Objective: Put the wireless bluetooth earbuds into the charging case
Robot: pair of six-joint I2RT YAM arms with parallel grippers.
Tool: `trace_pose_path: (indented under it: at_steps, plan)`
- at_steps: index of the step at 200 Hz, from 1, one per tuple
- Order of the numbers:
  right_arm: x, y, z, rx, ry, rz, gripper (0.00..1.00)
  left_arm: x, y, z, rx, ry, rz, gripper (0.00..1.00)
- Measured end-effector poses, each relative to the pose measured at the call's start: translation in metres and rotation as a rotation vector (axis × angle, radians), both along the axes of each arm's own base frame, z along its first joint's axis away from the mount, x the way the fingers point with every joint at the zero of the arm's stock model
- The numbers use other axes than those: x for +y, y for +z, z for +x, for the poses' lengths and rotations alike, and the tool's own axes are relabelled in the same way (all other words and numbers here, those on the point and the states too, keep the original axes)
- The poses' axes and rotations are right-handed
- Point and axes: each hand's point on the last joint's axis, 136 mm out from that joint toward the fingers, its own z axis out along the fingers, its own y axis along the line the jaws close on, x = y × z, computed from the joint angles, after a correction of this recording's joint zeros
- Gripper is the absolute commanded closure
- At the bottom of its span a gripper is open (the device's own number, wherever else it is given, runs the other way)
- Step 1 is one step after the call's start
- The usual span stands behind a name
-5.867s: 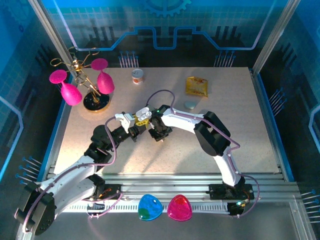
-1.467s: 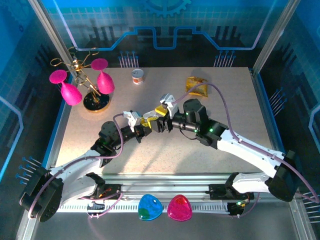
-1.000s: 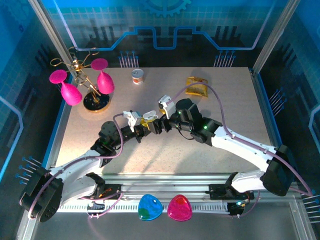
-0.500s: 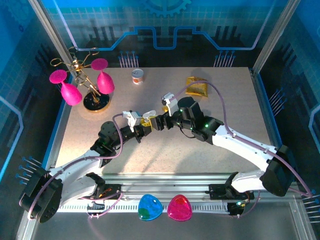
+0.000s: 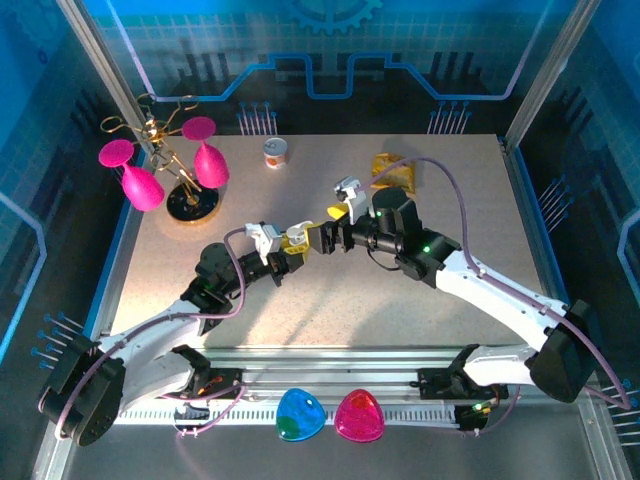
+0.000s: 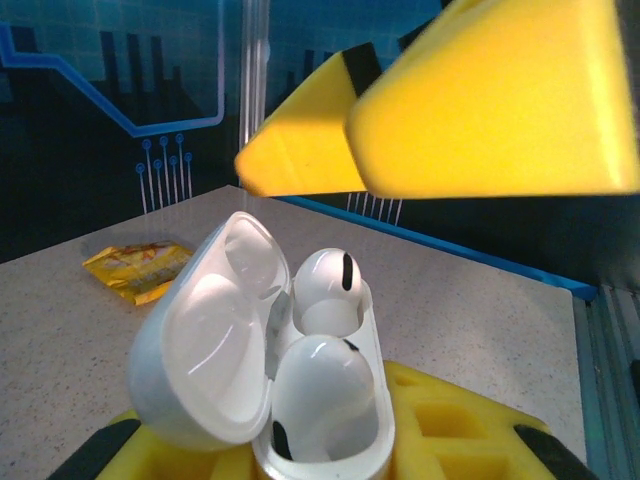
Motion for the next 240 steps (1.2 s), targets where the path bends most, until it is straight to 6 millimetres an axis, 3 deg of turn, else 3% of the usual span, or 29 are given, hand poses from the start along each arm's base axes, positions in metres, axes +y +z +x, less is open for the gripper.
trace_pose_path:
  at_steps: [43,70,97,151,218,240]
  plan:
    - [0.004,0.008,0.029,0.158,-0.03,-0.015,0.23,-0.006,-0.004,-0.01,-0.08,-0.065,0.062,0.76]
    - [0.008,-0.009,0.033,0.268,-0.028,-0.081,0.25,-0.006,-0.006,-0.011,-0.104,-0.068,0.089,0.76]
    - [0.006,-0.034,0.027,0.368,-0.019,-0.165,0.25,-0.004,-0.002,-0.013,-0.117,-0.06,0.089,0.75]
    - [-0.001,-0.038,0.008,0.375,0.045,-0.249,0.24,0.002,-0.012,-0.006,-0.076,-0.003,0.107,0.75]
    - [-0.017,-0.013,-0.032,0.156,0.185,-0.205,0.25,-0.01,-0.011,-0.012,0.003,-0.095,0.091,0.75]
    - [-0.022,-0.008,-0.037,0.08,0.203,-0.204,0.25,-0.013,-0.01,-0.004,0.059,-0.091,0.1,0.76]
